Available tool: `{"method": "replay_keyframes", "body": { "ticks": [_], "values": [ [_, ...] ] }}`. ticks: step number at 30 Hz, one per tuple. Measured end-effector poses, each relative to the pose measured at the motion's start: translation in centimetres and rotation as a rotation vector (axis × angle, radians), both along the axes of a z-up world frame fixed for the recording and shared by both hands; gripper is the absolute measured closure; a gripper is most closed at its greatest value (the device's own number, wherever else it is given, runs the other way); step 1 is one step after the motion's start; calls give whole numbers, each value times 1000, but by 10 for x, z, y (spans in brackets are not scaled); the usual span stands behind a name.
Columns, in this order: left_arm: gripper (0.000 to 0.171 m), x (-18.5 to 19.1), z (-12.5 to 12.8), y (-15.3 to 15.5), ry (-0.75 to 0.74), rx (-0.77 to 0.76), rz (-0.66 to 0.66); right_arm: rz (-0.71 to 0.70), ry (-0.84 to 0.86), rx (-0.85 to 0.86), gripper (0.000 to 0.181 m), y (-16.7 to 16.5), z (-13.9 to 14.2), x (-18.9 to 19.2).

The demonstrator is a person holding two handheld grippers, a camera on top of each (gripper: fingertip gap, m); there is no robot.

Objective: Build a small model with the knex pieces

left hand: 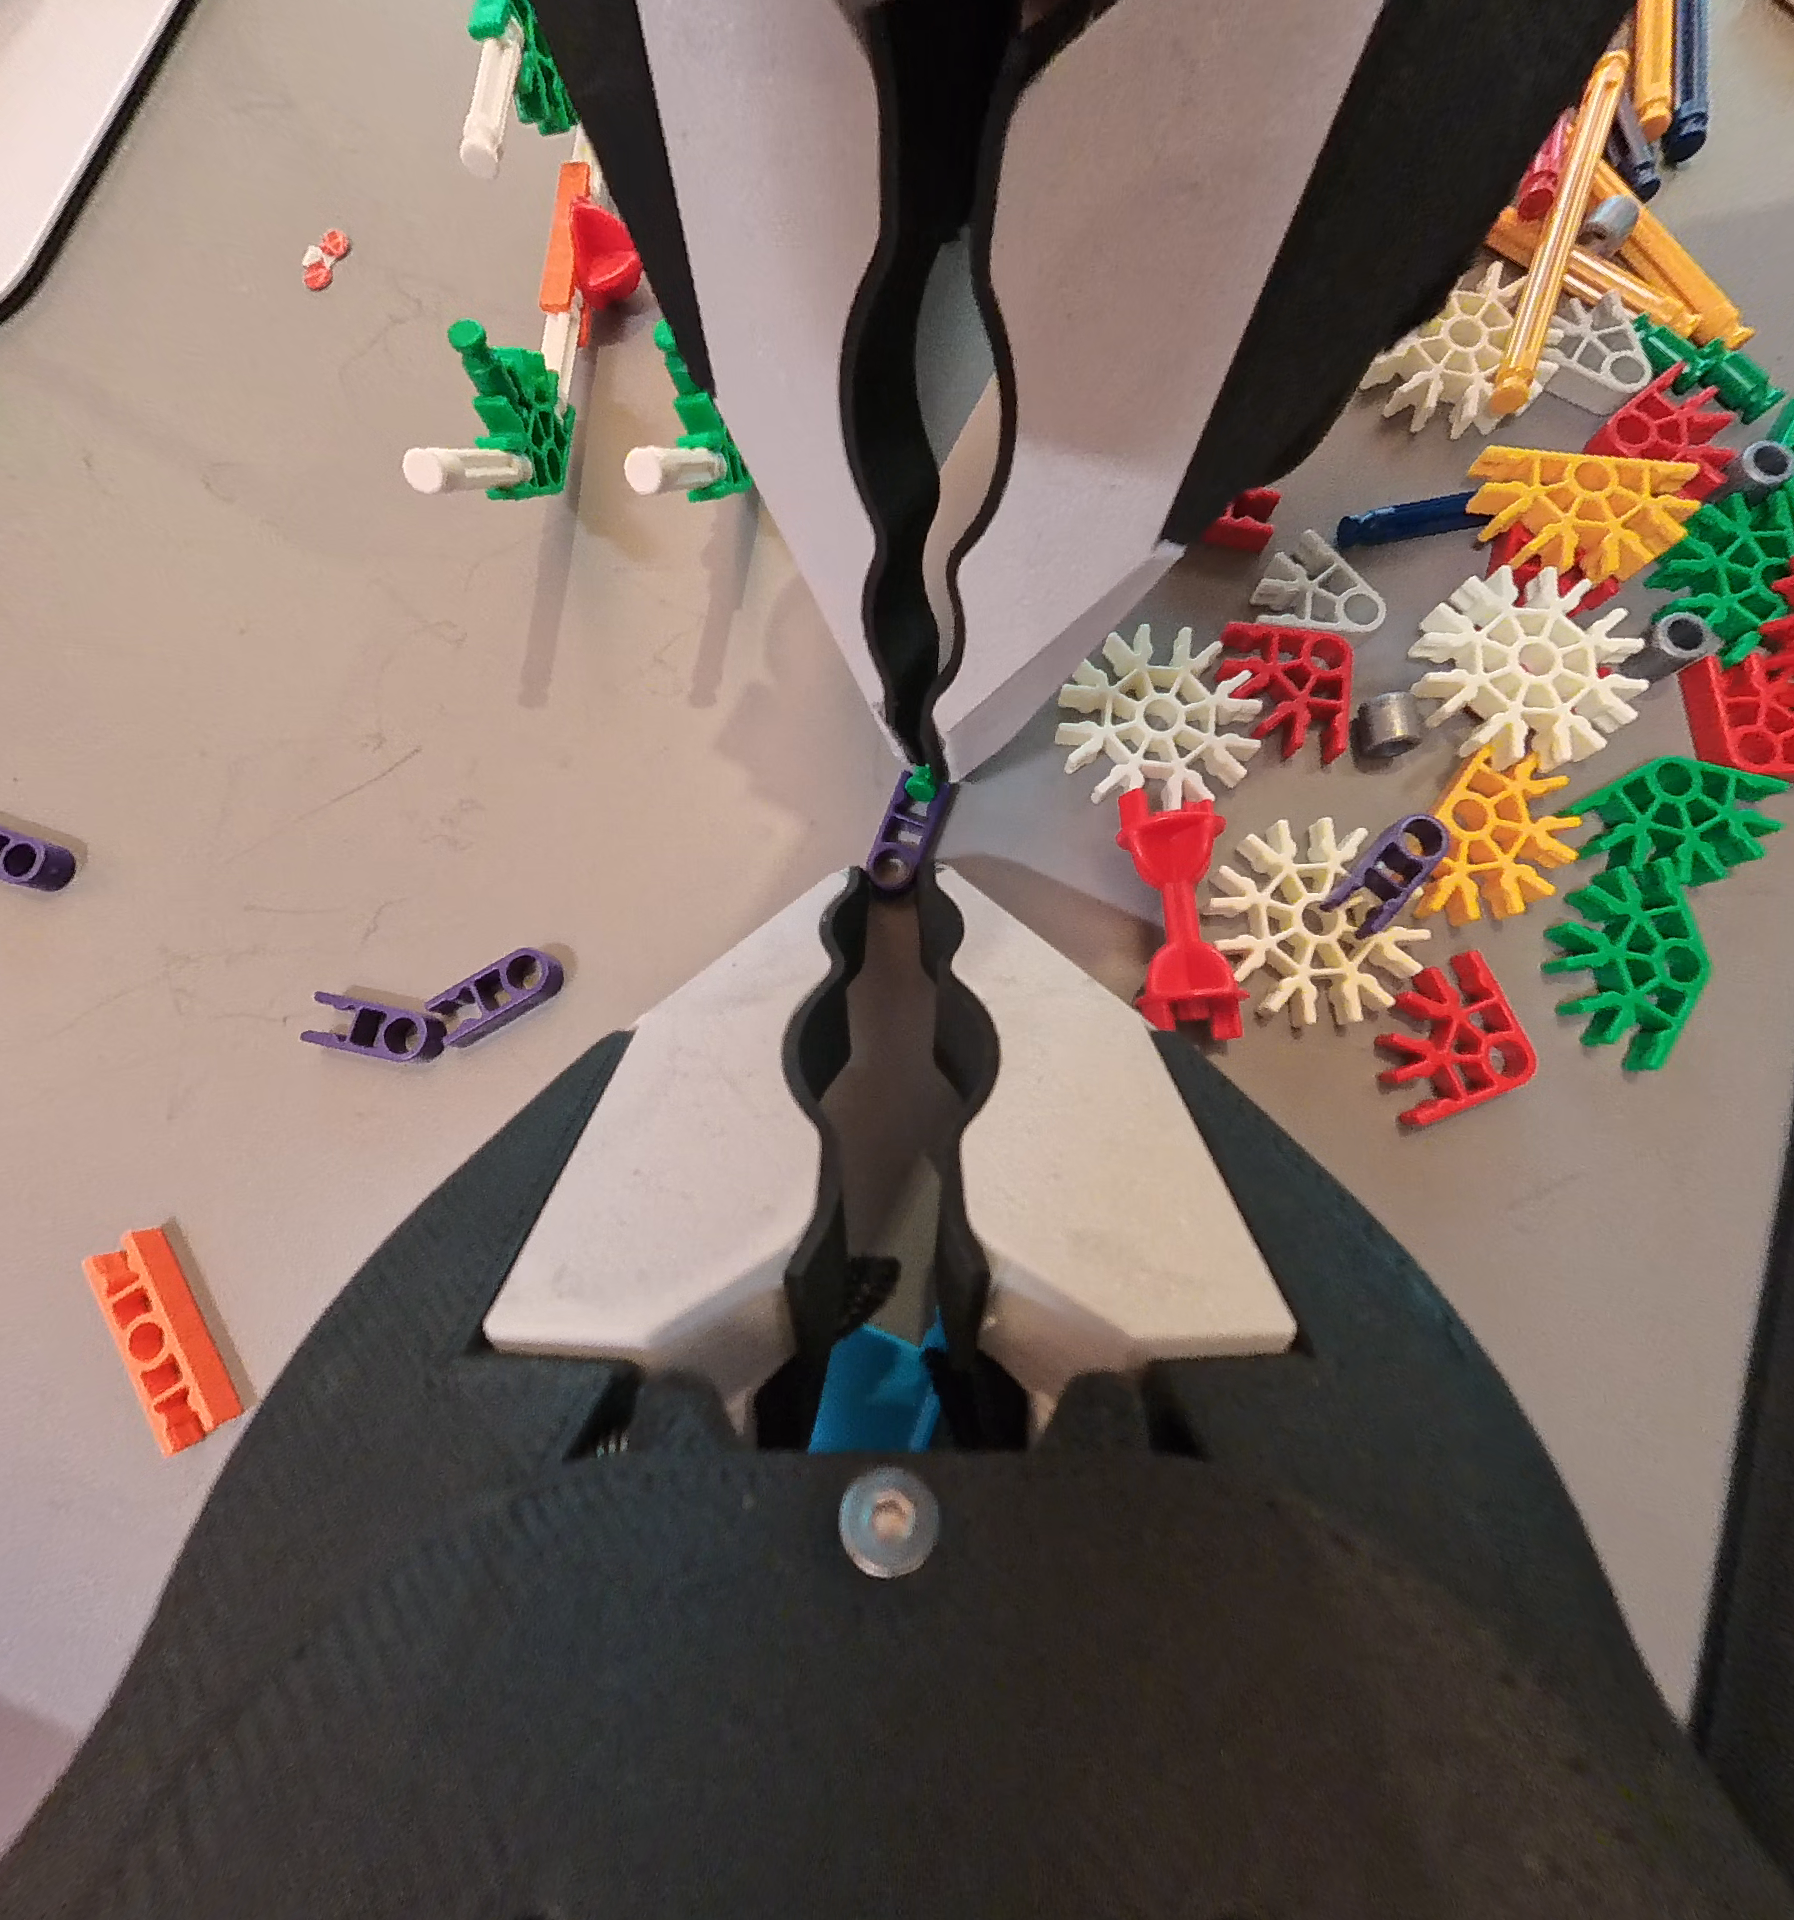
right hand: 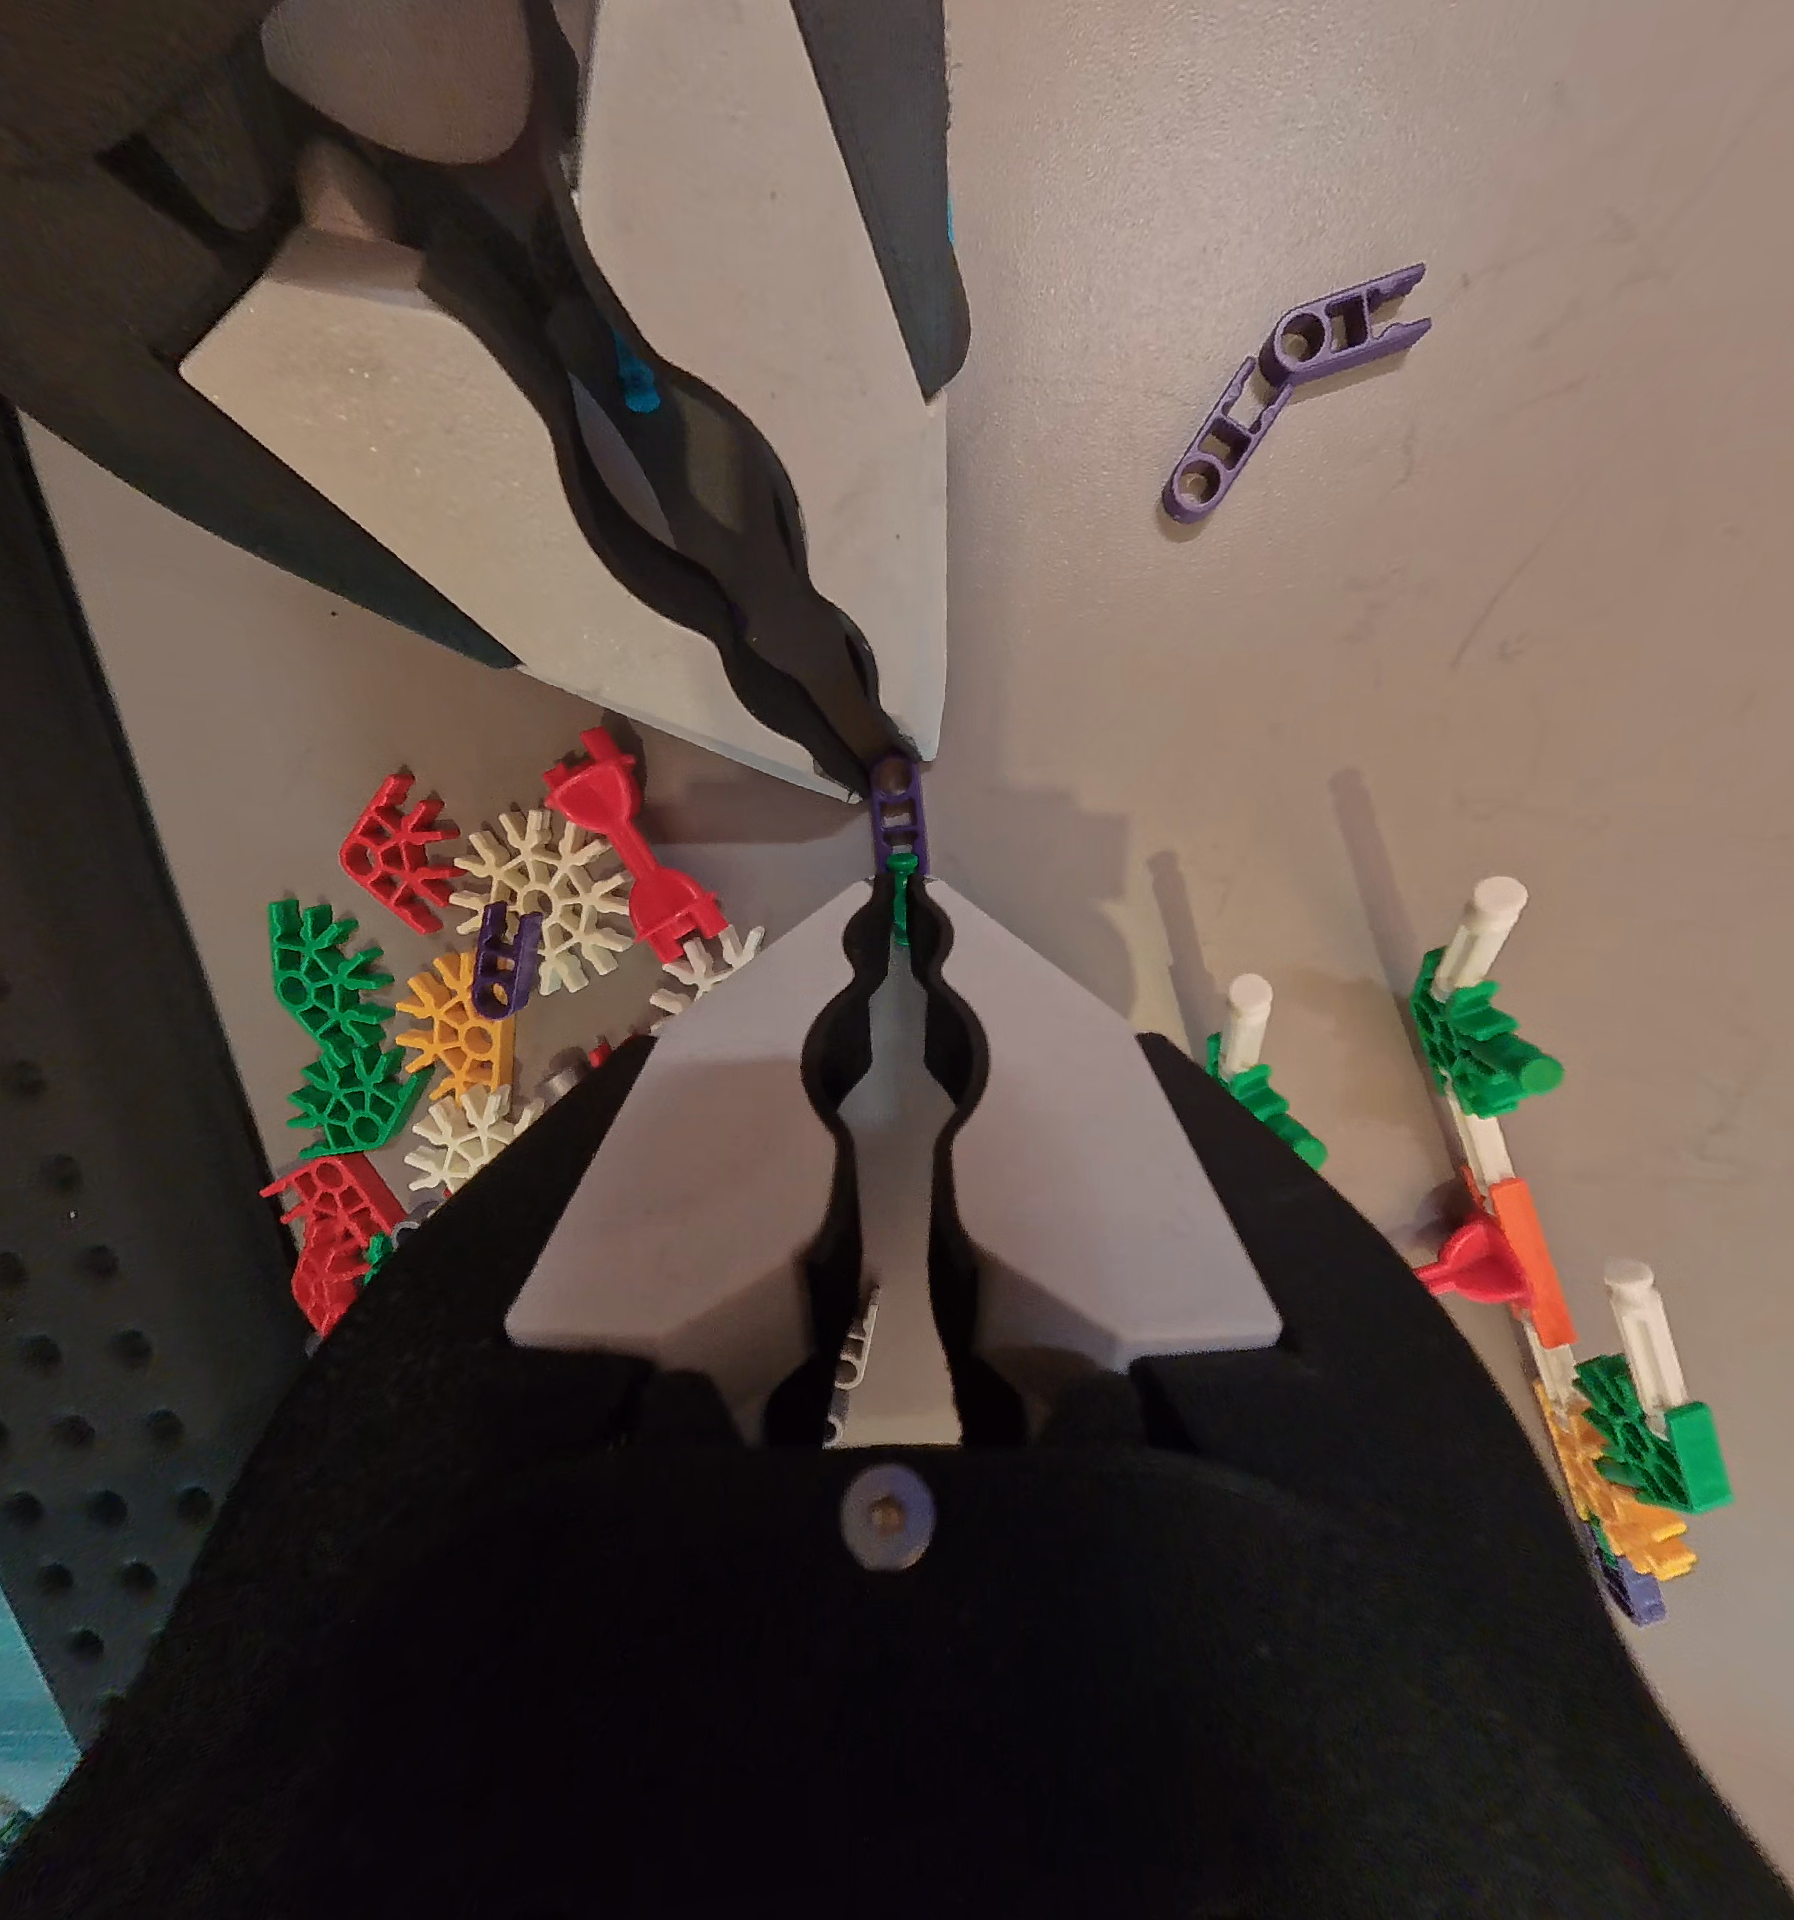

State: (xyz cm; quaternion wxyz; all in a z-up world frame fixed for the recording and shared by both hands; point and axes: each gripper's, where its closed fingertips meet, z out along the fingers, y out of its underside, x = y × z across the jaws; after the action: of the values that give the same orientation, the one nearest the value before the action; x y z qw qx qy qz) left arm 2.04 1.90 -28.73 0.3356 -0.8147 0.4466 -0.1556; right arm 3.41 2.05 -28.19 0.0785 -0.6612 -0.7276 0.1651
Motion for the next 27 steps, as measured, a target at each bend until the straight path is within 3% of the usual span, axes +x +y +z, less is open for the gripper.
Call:
{"method": "replay_keyframes", "body": {
  "ticks": [27],
  "values": [
    [165,1,0,-2,-13,12,-2,78,-29,45,178,-2,-2,-3]
  ]
}}
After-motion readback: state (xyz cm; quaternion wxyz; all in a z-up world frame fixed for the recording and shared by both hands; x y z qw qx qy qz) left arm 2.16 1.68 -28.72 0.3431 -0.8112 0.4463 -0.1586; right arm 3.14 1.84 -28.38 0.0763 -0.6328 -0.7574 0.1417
